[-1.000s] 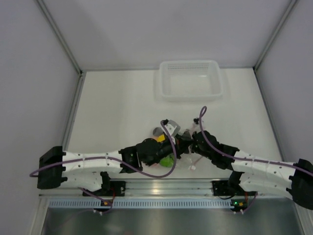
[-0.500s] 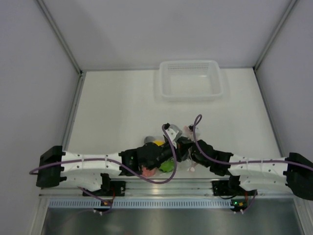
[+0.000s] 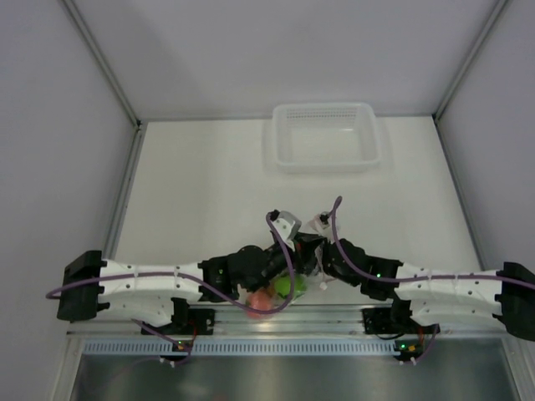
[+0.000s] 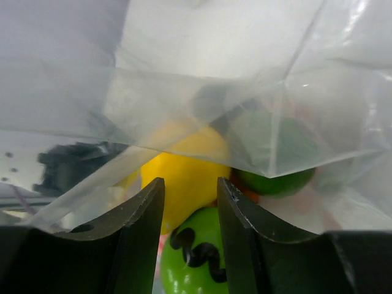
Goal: Open the zip-top bag and remove the fake food
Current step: Adjust the zipper food storage bag at the center of the board.
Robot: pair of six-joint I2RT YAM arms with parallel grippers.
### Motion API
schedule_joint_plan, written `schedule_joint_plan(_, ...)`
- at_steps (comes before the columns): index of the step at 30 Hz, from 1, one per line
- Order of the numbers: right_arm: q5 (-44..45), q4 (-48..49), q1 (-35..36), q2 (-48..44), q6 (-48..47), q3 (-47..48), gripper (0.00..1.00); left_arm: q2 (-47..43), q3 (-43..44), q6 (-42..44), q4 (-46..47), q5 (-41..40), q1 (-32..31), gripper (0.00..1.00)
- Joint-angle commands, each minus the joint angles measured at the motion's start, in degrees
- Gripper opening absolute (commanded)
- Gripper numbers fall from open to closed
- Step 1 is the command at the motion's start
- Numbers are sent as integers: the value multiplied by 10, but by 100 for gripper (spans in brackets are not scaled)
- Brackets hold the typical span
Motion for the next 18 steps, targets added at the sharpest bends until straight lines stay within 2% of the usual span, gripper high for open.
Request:
schedule_joint_plan(1, -2, -117, 14, 6, -119, 78, 41, 0, -10, 3, 27, -27, 1, 0)
schedule_joint_plan(4, -28, -166, 14, -3, -202, 92, 40, -3, -19, 0, 27, -44, 1, 0)
schedule_joint_plan(9, -111, -198, -20, -53, -222, 82, 39, -8, -46, -17, 28, -55, 1, 0)
schedule_joint_plan(11, -136, -202, -30, -58, -223, 80, 42, -8, -54, -23, 28, -57, 1, 0)
schedule_joint_plan(14, -225, -185, -39, -47, -226, 73, 47, -11, -62, -29, 28, -64, 0, 0)
schedule_joint_plan(18, -258, -169, -39, -35, -223, 72, 54, -15, -72, -37, 29, -77, 0, 0)
